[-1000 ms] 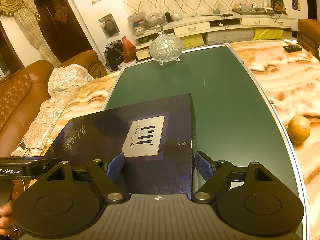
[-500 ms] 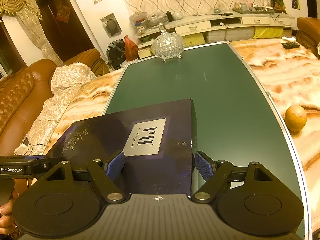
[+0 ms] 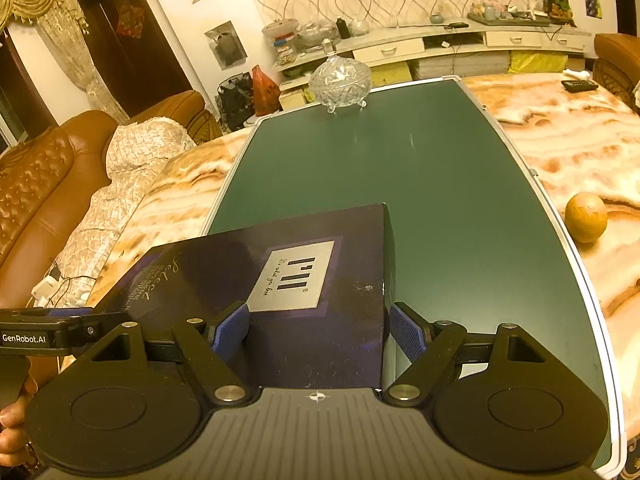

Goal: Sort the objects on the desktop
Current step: 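Lift the dark blue lid off the table with both tools, then carry the lid over the tray and tilt it above the tins with both tools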

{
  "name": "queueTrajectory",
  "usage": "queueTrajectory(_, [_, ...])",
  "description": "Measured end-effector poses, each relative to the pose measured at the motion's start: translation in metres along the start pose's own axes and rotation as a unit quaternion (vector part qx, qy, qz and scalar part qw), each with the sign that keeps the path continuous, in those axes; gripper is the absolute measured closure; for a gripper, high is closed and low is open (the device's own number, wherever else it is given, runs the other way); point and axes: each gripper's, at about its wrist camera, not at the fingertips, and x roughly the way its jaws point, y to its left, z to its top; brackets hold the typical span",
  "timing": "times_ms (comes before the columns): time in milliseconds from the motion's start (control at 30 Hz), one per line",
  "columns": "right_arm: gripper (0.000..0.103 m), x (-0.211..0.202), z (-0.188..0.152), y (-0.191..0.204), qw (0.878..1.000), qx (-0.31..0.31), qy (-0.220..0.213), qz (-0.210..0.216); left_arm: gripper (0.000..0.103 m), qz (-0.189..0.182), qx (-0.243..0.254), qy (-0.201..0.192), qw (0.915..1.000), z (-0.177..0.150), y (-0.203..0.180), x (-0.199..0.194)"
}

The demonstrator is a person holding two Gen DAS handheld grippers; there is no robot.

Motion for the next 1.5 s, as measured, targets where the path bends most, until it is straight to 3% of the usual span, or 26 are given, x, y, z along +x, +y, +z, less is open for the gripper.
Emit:
queueTrajectory(1100, [0.021, -0.02, -0.05, 0.003, 1.0, 0.004, 0.007, 0.002, 0.003, 0.01, 0.011, 0.011, 0.9998, -0.053, -0.005, -0.012])
queueTrajectory(1133, [0.021, -0.02, -0.053, 0.002, 1.0, 0.006, 0.008, 0.002, 0.021, -0.007, 0.01, 0.016, 0.9998, -0.055, -0.005, -0.011])
queueTrajectory(1167, [0.035, -0.019, -0.055, 0.001, 1.0, 0.009, 0.01, 0.008, 0.036, -0.051, 0.004, 0.028, 0.9983, -0.057, -0.005, -0.009])
queueTrajectory(1200, [0.049, -0.017, -0.057, -0.001, 0.999, 0.021, 0.024, 0.04, 0.047, -0.09, -0.007, 0.046, 0.9948, -0.058, -0.007, -0.005])
queueTrajectory(1233, [0.073, -0.013, -0.059, -0.003, 0.996, 0.04, 0.043, 0.073, 0.047, -0.104, -0.008, 0.056, 0.993, -0.06, -0.012, -0.003])
queueTrajectory(1300, [0.07, -0.013, -0.063, 0.01, 0.997, 0.032, 0.04, 0.053, 0.044, -0.038, 0.041, 0.04, 0.9976, -0.062, -0.036, -0.004])
queueTrajectory(1400, [0.068, -0.025, -0.06, 0.023, 1.0, 0.009, 0.014, 0.026, 0.04, -0.062, 0.045, 0.025, 0.9967, -0.057, -0.037, -0.018])
queueTrajectory(1467, [0.044, -0.036, -0.055, 0.02, 1.0, -0.002, -0.003, 0.002, 0.022, -0.057, 0.037, 0.0, 0.9977, -0.052, -0.023, -0.032])
queueTrajectory(1500, [0.039, -0.041, -0.052, 0.018, 1.0, -0.01, -0.013, -0.011, 0.017, -0.051, 0.032, -0.009, 0.9981, -0.051, -0.014, -0.037])
